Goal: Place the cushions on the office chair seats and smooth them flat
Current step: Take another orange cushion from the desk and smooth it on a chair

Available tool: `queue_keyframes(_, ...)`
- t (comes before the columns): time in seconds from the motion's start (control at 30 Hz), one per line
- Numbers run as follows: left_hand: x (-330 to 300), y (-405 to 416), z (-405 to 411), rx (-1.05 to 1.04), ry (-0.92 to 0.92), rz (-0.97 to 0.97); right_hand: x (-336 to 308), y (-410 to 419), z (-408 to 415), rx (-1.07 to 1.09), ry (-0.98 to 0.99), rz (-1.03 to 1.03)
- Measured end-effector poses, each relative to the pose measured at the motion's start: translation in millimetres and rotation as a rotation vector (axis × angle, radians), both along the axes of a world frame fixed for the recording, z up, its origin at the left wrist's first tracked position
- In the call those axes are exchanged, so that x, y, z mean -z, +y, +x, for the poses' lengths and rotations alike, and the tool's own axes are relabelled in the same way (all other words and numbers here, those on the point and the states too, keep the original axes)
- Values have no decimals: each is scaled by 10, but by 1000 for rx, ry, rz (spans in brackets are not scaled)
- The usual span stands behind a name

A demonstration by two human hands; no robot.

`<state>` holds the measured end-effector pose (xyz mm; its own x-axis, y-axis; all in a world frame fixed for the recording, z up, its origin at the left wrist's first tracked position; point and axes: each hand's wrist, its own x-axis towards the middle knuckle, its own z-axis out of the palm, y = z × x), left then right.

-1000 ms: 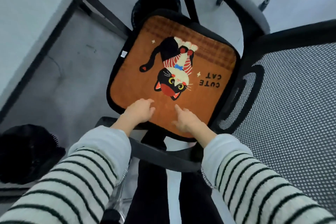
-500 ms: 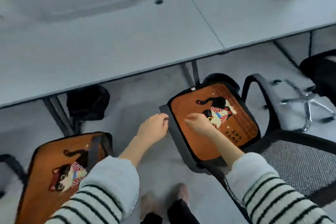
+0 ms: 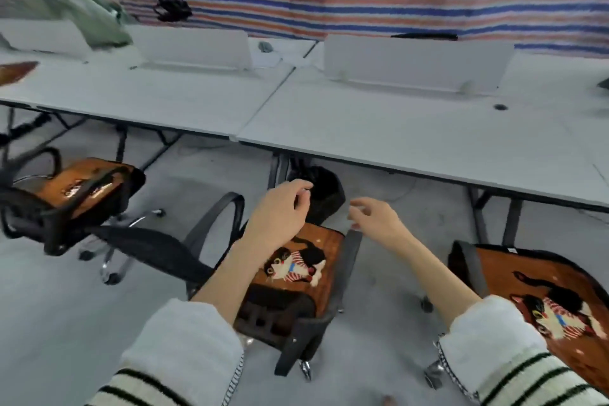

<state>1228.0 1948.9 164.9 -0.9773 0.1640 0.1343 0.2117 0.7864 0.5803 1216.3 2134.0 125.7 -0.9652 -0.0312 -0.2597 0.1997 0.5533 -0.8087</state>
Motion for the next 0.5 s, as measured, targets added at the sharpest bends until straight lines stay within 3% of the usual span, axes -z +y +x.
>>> queue_keyframes(0.2,-128,-1581,612,-174,65,184,-405,-1478,283,-168,106,0)
queue_keyframes(0.5,-44,-3651,804,-410,36,100,-626,-3692,17,-451,124,-13)
